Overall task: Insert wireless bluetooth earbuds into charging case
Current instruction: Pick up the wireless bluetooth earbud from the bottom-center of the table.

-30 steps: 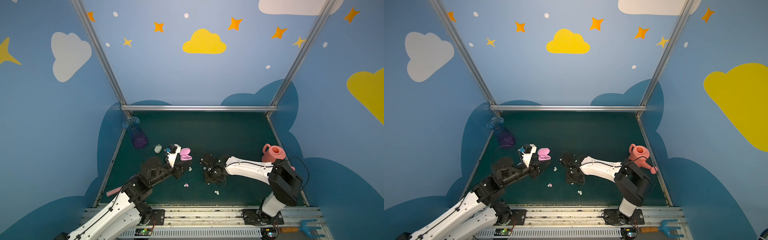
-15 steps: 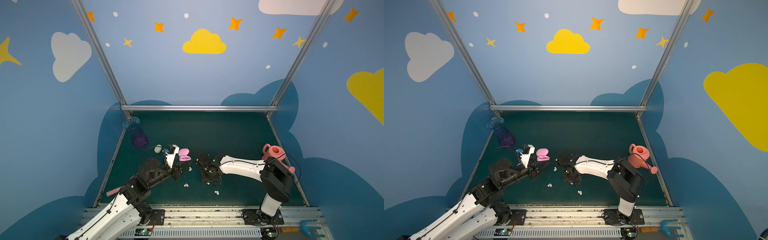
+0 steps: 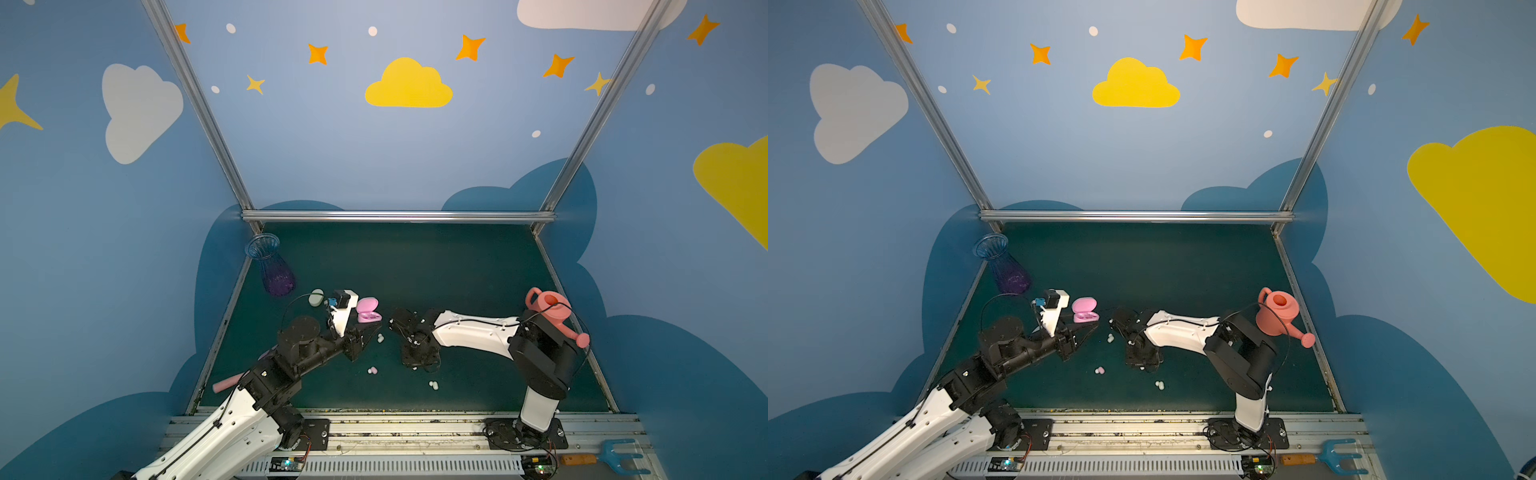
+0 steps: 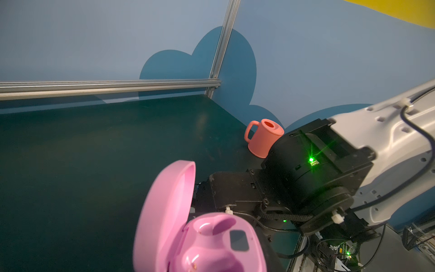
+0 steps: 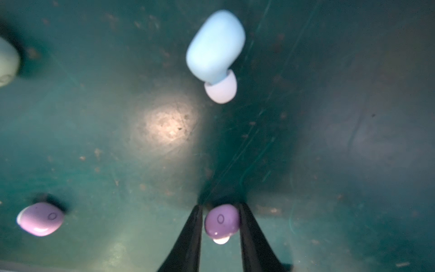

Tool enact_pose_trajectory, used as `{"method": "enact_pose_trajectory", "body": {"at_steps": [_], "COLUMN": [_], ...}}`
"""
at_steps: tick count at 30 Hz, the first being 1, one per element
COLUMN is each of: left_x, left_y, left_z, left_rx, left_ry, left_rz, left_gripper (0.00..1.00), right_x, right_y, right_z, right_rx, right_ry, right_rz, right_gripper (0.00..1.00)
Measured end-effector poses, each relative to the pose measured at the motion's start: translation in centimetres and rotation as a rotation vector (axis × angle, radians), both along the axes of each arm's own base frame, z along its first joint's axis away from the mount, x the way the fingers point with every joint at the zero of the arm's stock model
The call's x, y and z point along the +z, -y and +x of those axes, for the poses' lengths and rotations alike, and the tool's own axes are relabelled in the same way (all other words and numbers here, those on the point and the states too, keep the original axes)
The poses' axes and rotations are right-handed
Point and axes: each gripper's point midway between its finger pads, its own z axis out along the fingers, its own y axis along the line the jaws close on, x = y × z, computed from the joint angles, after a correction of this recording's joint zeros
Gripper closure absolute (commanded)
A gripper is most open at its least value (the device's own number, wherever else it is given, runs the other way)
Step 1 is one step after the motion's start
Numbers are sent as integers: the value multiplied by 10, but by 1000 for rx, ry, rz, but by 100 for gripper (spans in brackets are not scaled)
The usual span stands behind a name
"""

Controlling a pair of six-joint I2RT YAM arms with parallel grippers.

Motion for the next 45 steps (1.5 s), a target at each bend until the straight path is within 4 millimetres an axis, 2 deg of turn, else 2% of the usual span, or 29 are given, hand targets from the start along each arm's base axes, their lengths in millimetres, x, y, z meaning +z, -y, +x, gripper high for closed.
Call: {"method": "enact_pose_trajectory", "body": {"at_steps": [6,11,19,26,34,40,45], "left_x": [0,0,-1,-2,-4,-4,-4], "left_y": [0,0,0,1,1,2,2], "left_z": [0,0,0,1,2,2,2], "left_rx": [0,0,0,0,-1,-1,-1], "left_ry": [0,0,-3,-5,-11,-12,-12], "left_rz": [0,0,3,4,9,10,10], "left_gripper": [96,96,96,96,96,96,96], "right_x": [0,1,-1,0,0,0,0], "right_y": [0,0,0,-2,-1,-1,-1], "right_z": [1,1,2,2,2,2,2], "right_rx": [-7,-5,8,18,22,24,26], "right_ry": [-3,-7,-17,-19,-19,-22,-24], "right_rz": [2,3,-17,-20,-25,-38,-41], "right_gripper": [80,81,64,63,70,81,82]}}
